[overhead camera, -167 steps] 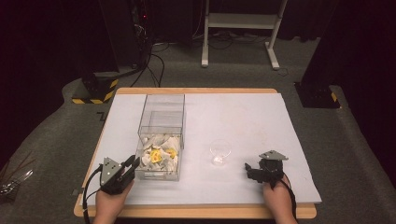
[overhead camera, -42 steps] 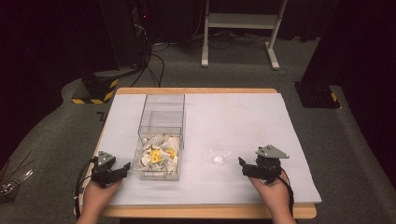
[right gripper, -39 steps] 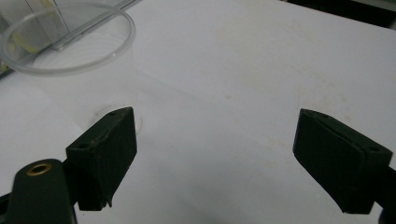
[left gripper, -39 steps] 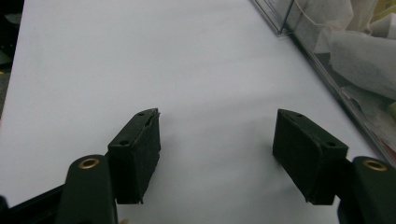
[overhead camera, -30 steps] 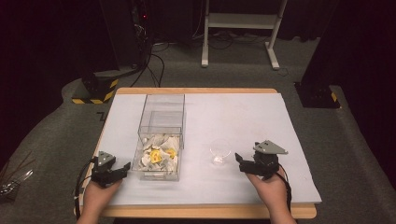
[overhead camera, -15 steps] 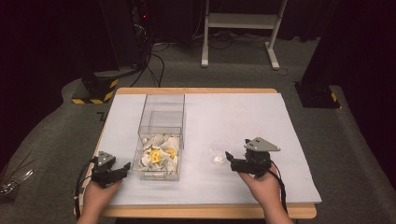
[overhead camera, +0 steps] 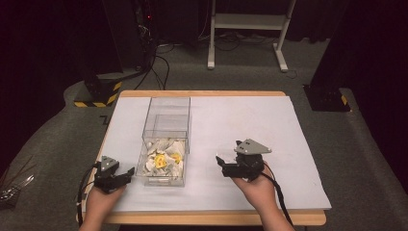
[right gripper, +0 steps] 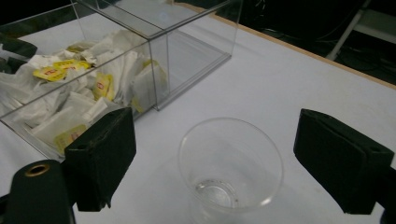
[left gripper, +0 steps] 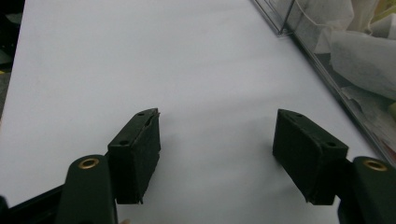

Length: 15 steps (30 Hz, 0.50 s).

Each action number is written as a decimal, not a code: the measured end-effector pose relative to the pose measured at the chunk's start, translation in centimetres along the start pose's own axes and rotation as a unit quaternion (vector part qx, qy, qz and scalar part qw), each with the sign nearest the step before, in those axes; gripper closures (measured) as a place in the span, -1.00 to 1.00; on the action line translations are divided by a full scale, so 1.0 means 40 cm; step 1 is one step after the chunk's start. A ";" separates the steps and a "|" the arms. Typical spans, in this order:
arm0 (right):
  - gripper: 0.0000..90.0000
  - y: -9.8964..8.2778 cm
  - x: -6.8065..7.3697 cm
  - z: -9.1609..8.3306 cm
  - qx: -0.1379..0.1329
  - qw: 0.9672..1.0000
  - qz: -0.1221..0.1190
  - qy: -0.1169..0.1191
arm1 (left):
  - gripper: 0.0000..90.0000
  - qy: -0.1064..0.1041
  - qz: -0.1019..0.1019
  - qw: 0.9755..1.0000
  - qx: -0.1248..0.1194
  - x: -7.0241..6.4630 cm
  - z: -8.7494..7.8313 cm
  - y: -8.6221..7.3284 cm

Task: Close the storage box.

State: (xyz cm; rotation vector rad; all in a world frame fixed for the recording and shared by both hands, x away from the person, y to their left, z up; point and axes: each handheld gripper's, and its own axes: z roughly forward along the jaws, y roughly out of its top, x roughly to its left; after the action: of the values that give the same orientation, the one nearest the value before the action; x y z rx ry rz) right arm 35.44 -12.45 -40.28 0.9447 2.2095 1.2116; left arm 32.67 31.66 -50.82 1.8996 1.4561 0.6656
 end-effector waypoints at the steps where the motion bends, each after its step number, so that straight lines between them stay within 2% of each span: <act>1: -0.71 0.003 0.007 0.005 0.001 1.000 -0.002 0.004 | -0.29 0.000 0.000 1.000 0.000 0.000 0.000 0.000; 15: -0.70 0.053 0.109 0.068 0.002 0.999 -0.018 0.046 | -0.29 -0.002 0.002 1.000 -0.001 0.003 0.001 0.001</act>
State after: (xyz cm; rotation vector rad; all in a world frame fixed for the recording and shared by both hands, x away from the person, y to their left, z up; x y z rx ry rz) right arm 35.07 -6.89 -40.11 0.8624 2.2917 1.2565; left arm 32.76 31.74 -50.83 1.9030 1.4492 0.6646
